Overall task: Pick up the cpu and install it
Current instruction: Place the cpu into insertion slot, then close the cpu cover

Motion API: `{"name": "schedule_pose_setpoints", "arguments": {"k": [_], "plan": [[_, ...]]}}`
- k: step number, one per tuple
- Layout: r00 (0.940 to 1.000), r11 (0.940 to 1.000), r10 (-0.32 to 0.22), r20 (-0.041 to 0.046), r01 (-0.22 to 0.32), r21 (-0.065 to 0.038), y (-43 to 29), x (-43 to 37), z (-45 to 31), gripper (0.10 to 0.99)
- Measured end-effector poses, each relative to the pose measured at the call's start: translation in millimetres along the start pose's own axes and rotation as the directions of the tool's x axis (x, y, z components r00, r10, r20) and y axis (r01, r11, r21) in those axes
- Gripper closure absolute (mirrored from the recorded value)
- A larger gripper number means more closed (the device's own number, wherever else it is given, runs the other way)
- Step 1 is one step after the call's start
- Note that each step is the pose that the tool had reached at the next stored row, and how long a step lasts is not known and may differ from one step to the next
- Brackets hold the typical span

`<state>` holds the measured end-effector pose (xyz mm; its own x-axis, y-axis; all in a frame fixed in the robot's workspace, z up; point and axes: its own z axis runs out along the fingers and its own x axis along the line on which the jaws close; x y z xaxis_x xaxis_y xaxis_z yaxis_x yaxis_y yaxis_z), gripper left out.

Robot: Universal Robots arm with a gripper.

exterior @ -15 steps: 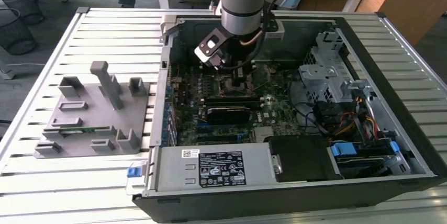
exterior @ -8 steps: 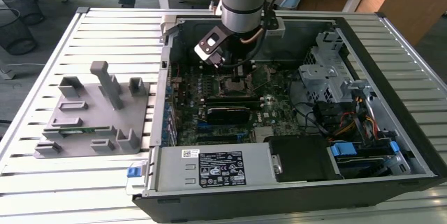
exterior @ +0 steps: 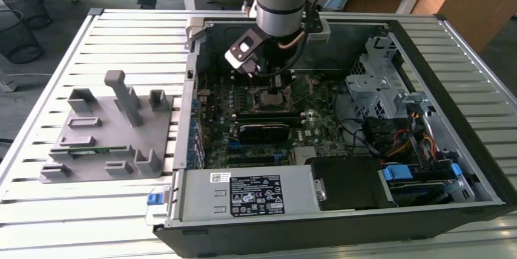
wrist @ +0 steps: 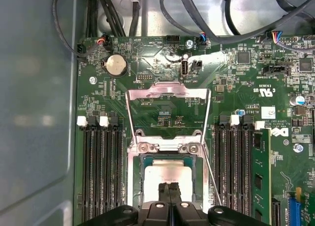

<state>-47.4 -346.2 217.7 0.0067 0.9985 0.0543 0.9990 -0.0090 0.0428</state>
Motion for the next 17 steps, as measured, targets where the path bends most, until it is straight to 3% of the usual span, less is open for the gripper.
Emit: {"name": "schedule_pose_setpoints", "arguments": {"k": [17], "plan": [[1.0000, 1.0000, 0.000, 0.0000, 0.000, 0.000, 0.4, 0.6, -10.1, 0.980]]}}
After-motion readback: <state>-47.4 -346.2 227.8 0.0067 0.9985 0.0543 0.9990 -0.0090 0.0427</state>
